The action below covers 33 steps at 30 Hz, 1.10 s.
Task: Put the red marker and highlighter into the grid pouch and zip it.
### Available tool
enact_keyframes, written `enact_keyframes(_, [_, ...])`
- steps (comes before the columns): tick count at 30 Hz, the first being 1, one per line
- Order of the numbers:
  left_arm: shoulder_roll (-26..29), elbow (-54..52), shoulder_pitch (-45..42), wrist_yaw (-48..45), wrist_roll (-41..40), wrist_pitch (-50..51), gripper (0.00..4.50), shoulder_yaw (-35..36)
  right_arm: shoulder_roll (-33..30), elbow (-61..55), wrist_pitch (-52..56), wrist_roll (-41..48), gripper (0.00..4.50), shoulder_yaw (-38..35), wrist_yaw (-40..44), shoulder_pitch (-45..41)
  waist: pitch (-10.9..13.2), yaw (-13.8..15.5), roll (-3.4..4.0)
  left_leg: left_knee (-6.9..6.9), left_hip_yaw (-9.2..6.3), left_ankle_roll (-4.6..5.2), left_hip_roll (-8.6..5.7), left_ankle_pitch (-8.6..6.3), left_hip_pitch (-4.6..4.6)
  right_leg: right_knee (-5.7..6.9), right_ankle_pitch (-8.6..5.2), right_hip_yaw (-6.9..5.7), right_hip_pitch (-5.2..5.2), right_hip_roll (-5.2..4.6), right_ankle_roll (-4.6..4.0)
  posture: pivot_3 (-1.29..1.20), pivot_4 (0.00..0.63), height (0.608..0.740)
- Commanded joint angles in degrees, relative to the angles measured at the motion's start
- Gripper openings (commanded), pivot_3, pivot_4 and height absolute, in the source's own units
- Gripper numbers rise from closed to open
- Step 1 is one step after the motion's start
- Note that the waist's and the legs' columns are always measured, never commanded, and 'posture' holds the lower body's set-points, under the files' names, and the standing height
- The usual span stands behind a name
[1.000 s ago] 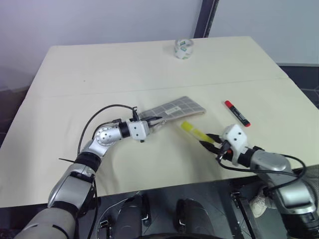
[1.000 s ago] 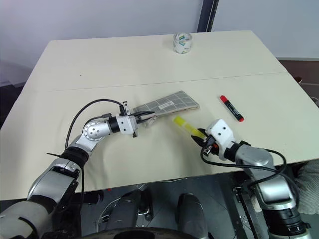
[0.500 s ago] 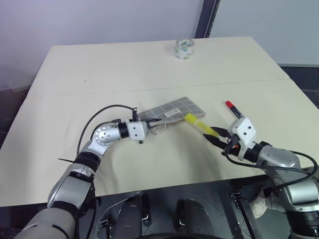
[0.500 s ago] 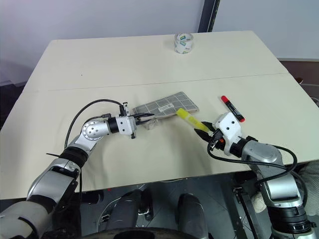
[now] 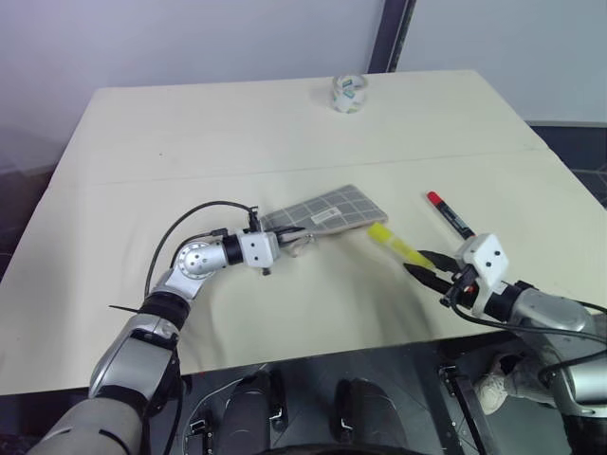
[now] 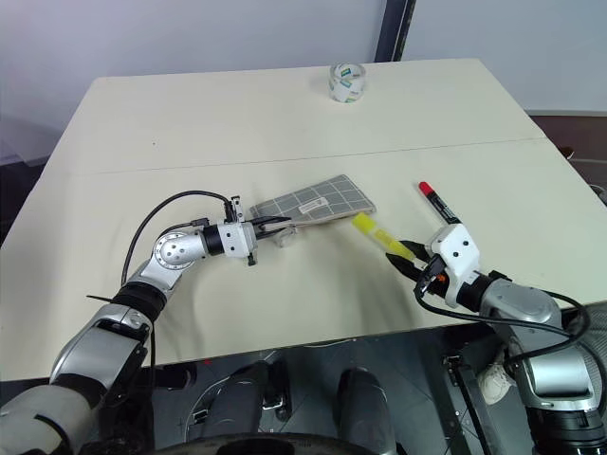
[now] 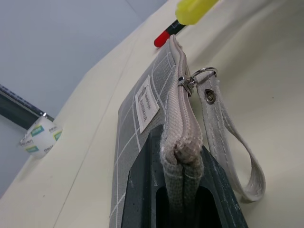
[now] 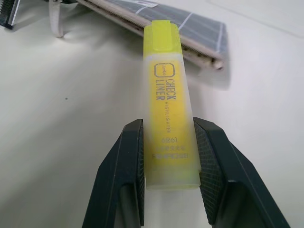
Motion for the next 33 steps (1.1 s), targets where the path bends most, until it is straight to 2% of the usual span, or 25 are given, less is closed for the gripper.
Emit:
enact_keyframes(1, [-0.2, -1.2, -0.8, -0.1, -1.3, -1.4, 0.0, 1.0, -0.4, 1.6, -2.0, -1.8, 0.9, 0.5, -1.0, -1.6, 0.0, 0.0, 0.0, 0.0, 0.0, 0.0, 0.0, 0.0, -0.02, 0.0, 0.0, 0.0, -0.02, 0.0, 0.0, 0.0, 0.15, 0.74])
enact_keyframes(19, [1.3, -2.7, -0.1, -3.1, -1.5, -5.2, 0.0, -0.4, -0.6, 7.1, -5.4, -5.7, 0.9, 6.5, 0.3, -9.3, 0.0, 0.0, 0.0, 0.0, 0.01, 0.01, -0.01, 0.01, -0.03, 0.0, 0.0, 0.0, -0.03, -0.01, 0.0, 0.0, 0.15, 0.74])
enact_keyframes(25, [1.1, -3.4, -1.7, -10.2, -6.9, -6.7, 0.0, -1.4, -3.1, 8.6, -10.9, -14.0, 0.9, 15.5, 3.8, -15.5, 0.0, -0.3, 0.01, 0.01, 0.01, 0.0, -0.01, 0.01, -0.03, 0.01, 0.0, 0.0, -0.06, -0.02, 0.0, 0.0, 0.15, 0.74])
enact_keyframes(33, [-0.3, -3.4, -2.9, -19.8, -14.1, -7.1, 0.0, -1.4, 0.6, 12.1, -15.4, -21.5, 0.9, 26.2, 5.3, -25.9, 0.0, -0.6, 0.02, 0.02, 0.01, 0.07, -0.01, 0.06, -0.06, 0.01, 0.0, 0.0, -0.09, -0.01, 0.0, 0.0, 0.15, 0.74])
